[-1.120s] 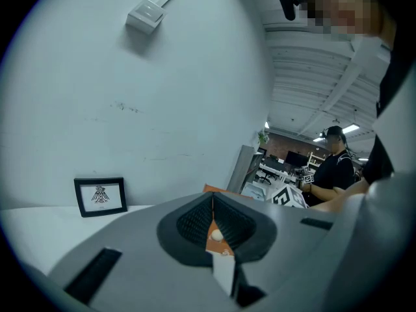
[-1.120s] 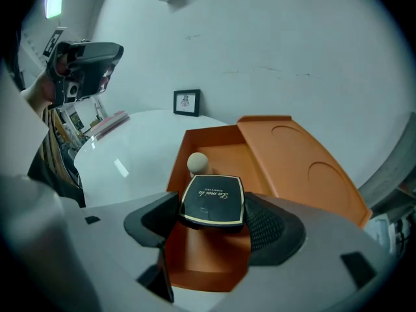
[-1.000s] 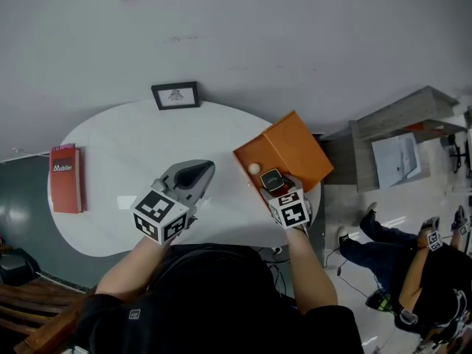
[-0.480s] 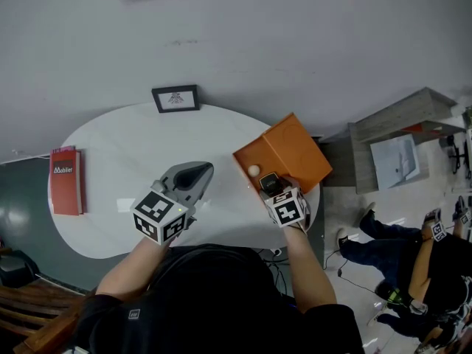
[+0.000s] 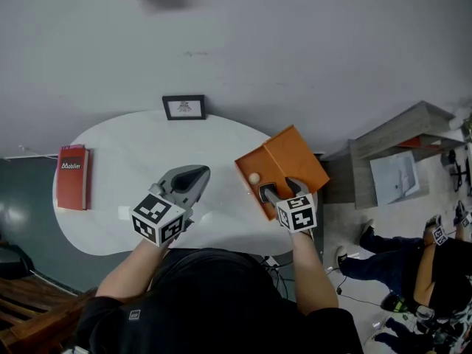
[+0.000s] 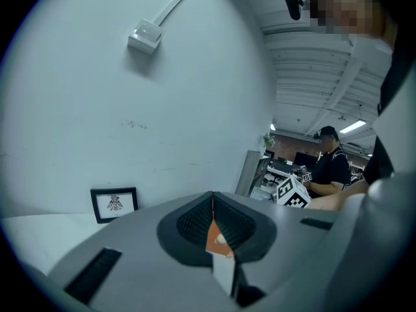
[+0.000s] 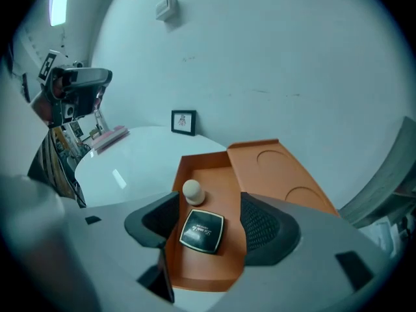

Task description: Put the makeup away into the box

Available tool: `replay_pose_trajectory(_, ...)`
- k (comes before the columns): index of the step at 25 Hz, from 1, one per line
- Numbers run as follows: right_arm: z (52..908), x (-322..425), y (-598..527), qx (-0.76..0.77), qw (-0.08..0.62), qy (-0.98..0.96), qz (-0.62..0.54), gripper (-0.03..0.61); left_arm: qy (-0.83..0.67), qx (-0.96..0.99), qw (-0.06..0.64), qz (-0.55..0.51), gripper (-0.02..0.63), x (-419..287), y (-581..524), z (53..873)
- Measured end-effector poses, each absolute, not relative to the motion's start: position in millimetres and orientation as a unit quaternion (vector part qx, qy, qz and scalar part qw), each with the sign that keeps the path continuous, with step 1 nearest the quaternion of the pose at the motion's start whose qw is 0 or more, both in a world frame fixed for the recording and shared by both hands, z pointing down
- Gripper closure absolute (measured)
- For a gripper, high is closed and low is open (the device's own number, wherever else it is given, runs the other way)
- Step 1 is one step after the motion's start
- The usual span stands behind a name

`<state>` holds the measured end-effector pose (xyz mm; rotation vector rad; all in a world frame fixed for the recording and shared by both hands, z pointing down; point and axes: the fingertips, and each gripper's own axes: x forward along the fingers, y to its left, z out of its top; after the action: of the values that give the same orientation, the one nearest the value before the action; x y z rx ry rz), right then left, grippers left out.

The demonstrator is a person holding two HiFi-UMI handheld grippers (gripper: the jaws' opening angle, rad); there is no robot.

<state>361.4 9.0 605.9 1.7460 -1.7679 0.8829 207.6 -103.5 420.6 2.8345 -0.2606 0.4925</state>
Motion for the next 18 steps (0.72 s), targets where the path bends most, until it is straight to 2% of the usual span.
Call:
replay_pose_trajectory(9,505.7,352.7,-39.8,0.641,0.189,-0.712,0.215,0.298,-0.151,0.977,0.072,0.131,0.6,175.9,-127.3,370.7)
replay_pose_trajectory(18,417.7,284.4,-108.0,0.627,0.152,-0.751,0.142,0.317,-0.17,0.978,0.046,0.112,0.6,99.7,-162.5,332.2)
